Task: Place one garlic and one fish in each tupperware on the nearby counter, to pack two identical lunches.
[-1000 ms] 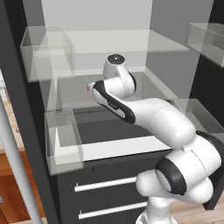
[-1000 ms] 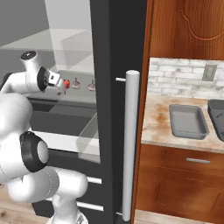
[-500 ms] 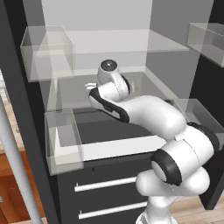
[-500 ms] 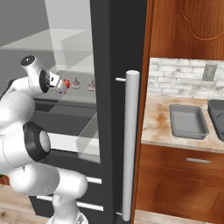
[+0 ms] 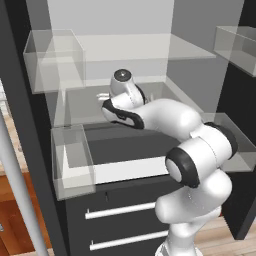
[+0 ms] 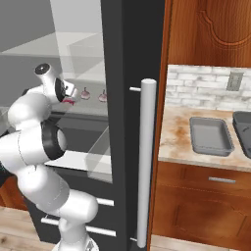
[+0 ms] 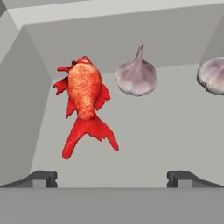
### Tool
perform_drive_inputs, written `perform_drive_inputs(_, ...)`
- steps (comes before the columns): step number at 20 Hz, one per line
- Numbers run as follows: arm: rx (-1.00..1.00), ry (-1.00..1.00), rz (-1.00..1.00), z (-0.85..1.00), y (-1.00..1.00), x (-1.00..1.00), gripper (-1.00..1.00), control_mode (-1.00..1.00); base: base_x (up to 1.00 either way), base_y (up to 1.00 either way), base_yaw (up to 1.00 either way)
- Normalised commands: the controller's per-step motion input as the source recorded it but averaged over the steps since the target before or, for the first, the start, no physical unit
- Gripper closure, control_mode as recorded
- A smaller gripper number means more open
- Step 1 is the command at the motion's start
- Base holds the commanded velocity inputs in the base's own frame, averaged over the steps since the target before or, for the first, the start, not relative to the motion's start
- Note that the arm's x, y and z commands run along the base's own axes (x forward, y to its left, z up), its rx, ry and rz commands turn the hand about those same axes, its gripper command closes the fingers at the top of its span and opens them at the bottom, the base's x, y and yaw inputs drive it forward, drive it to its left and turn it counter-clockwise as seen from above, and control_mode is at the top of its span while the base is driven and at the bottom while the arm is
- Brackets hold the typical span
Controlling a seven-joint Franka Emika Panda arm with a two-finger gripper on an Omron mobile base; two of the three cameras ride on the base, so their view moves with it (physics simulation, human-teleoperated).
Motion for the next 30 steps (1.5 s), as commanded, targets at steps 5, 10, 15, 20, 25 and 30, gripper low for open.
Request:
perform_drive_inputs(5, 0.0, 0.0, 0.0, -0.17, 0.21, 0.53, -1.0, -1.0, 0.0, 0.0, 0.0)
perform_drive_inputs(10, -0.02, 0.0, 0.0, -0.2, 0.22, 0.5, -1.0, -1.0, 0.0, 0.0, 0.0)
perform_drive_inputs(15, -0.02, 0.0, 0.0, -0.24, 0.17, 0.57, -1.0, -1.0, 0.0, 0.0, 0.0)
perform_drive_inputs(20, -0.03, 0.0, 0.0, -0.32, 0.19, 0.6, -1.0, -1.0, 0.0, 0.0, 0.0)
perform_drive_inputs(25, -0.06, 0.03, -0.06, -0.48, -0.05, -0.14, 1.0, -1.0, 0.0, 0.0, 0.0)
perform_drive_inputs(30, 0.0, -0.01, -0.15, -0.34, -0.61, -0.94, 1.0, -1.0, 0.0, 0.0, 0.0)
